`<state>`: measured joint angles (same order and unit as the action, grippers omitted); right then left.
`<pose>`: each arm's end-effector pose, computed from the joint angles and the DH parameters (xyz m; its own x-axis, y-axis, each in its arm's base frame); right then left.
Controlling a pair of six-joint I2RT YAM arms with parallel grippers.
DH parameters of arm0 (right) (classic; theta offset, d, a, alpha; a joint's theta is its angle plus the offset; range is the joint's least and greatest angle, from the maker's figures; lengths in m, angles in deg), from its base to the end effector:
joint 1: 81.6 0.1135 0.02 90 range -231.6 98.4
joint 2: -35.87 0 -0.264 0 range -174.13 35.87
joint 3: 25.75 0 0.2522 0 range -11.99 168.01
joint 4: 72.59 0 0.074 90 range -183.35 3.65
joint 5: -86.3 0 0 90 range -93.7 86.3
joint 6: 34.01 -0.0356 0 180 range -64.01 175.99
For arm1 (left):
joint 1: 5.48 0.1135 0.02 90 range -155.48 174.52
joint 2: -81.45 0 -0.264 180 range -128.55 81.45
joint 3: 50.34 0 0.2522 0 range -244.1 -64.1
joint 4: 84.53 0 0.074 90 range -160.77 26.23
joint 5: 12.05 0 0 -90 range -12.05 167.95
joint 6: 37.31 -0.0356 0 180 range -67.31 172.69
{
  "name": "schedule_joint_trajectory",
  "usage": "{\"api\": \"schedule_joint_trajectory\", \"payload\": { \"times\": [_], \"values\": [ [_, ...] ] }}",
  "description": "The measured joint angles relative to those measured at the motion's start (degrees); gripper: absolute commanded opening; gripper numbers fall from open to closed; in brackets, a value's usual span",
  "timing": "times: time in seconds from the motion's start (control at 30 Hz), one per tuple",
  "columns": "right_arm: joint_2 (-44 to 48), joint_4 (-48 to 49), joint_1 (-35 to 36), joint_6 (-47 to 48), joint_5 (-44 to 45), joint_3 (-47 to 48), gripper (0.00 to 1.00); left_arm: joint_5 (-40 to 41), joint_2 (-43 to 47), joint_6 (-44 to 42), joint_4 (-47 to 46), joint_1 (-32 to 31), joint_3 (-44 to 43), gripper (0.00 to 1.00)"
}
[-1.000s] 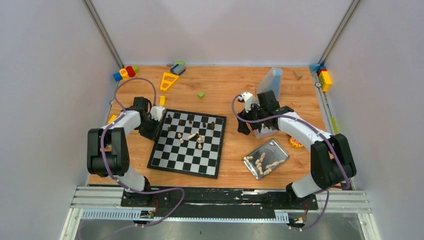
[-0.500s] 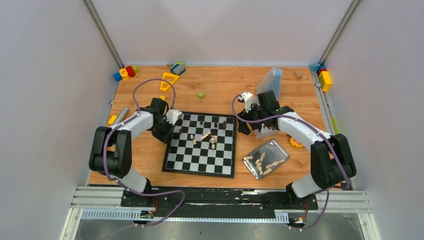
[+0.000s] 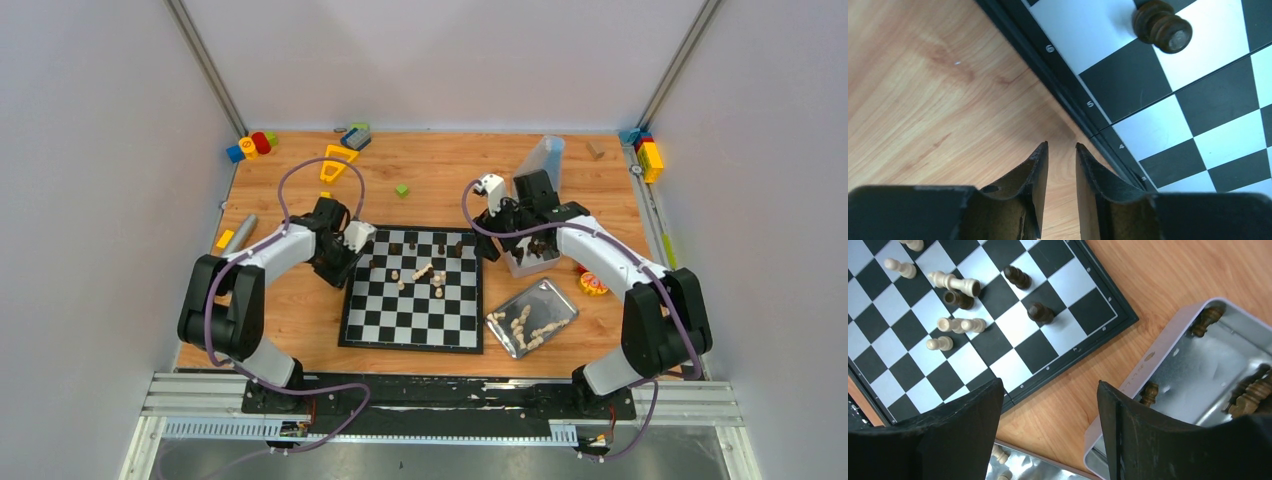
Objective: Set up the chess pieces on the board
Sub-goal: Move the chessboard to the center of the board, then pick up the chess piece from the chessboard.
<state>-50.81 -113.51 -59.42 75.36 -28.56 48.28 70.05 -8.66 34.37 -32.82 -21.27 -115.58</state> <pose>0.2850 0.1324 0.2363 -0.5126 -0.5340 -0.6724 -0.7883 0.6030 0.1221 0.2630 -0.0795 0.1652 -0.7942 0.5481 -0.2623 0.5792 0.8134 -0.0540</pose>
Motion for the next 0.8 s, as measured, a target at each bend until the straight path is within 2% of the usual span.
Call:
{"api": "schedule_joint_trajectory", "payload": {
  "times": [0.07,0.17,0.23,0.53,0.8],
  "values": [
    [-0.2,-0.7,0.5,0.3,-0.3,1.6,0.67,1.6,1.2,0.2,0.0,0.0,0.0,0.43],
    [-0.5,-2.2,2.2,0.7,-0.5,4.5,0.63,4.3,4.5,0.3,0.0,0.0,0.0,0.58],
    [-1.1,-3.1,4.2,1.0,-0.6,6.7,0.58,6.0,7.8,0.7,0.0,0.1,0.0,0.63],
    [-10.2,-5.0,16.2,1.6,2.4,14.8,0.52,9.8,16.5,2.7,0.9,2.0,-1.9,0.68],
    [-18.3,-7.8,21.3,1.5,6.5,17.4,0.48,9.9,18.0,3.8,1.4,2.1,-3.4,0.69]
  ]
}}
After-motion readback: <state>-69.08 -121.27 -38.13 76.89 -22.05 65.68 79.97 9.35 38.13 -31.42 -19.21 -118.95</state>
